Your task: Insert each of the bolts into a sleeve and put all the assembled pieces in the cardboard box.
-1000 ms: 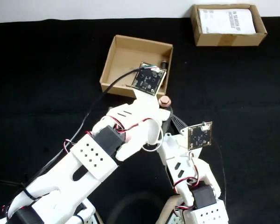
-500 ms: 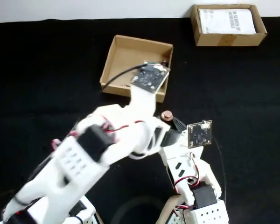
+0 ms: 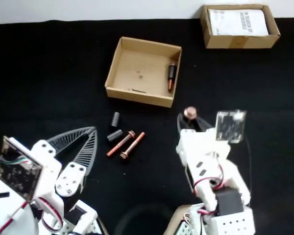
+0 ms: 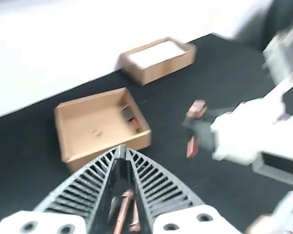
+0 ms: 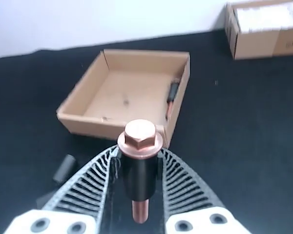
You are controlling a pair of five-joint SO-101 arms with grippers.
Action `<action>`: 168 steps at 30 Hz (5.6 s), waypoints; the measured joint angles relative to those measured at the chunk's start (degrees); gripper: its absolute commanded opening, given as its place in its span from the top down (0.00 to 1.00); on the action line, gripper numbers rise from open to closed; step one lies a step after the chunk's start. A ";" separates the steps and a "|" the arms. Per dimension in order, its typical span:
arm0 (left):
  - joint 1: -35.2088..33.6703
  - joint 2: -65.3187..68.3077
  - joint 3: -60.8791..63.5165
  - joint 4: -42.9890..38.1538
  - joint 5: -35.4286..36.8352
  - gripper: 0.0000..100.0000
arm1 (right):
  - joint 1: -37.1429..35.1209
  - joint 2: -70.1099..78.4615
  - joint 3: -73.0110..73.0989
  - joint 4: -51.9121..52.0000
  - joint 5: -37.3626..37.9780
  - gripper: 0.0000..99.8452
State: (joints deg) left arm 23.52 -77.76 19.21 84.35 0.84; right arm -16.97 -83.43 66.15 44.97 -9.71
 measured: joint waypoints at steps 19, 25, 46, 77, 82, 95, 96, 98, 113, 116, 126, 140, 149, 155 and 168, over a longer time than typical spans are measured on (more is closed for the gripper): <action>-26.81 -25.76 44.66 -9.32 4.22 0.99 | -0.97 77.27 -65.41 0.18 37.98 0.99; -34.64 -25.67 59.52 -20.22 8.79 0.99 | -4.75 94.07 -79.38 0.18 51.96 0.99; -38.15 -25.58 76.92 -33.14 16.70 0.99 | -6.95 117.19 -84.84 1.93 66.02 0.84; -38.15 -25.58 76.92 -32.79 16.70 0.99 | -22.07 103.38 -86.51 21.27 -15.56 0.84; -38.15 -25.58 76.92 -32.79 16.70 0.99 | -22.07 111.91 -91.60 21.63 -16.88 0.84; -38.15 -25.58 76.92 -32.79 16.70 0.99 | -26.55 128.53 -107.87 32.26 -18.11 0.84; -38.15 -25.58 76.92 -32.79 16.70 0.99 | -26.99 129.32 -108.92 33.49 -19.16 0.84; -38.15 -25.58 76.92 -32.79 16.70 0.99 | -27.43 130.46 -110.51 34.90 -20.57 0.84; -38.15 -25.58 76.92 -32.79 16.70 0.99 | -27.08 141.71 -120.62 36.22 -21.54 0.99; -38.15 -25.58 76.92 -32.79 16.70 0.99 | -27.08 143.03 -123.08 38.51 -21.54 0.99; -38.15 -25.58 76.92 -32.79 16.70 0.99 | -23.47 143.82 -140.48 50.73 -20.84 0.99; -37.10 -25.58 76.92 -32.70 16.70 0.99 | -11.60 124.48 -146.46 55.47 -6.24 0.99; -36.04 -25.58 76.92 -29.63 11.96 0.99 | -10.64 92.48 -115.43 55.47 -5.98 0.99; -35.08 -25.58 76.92 -29.10 9.14 0.99 | -6.86 72.00 -88.79 55.47 -7.74 0.99; -19.52 -8.62 51.08 -17.05 5.71 0.99 | 13.98 49.32 -40.18 40.44 -10.73 0.99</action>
State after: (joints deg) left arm 4.00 -86.37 70.29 67.30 6.55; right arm -2.99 -34.11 25.98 85.41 -20.44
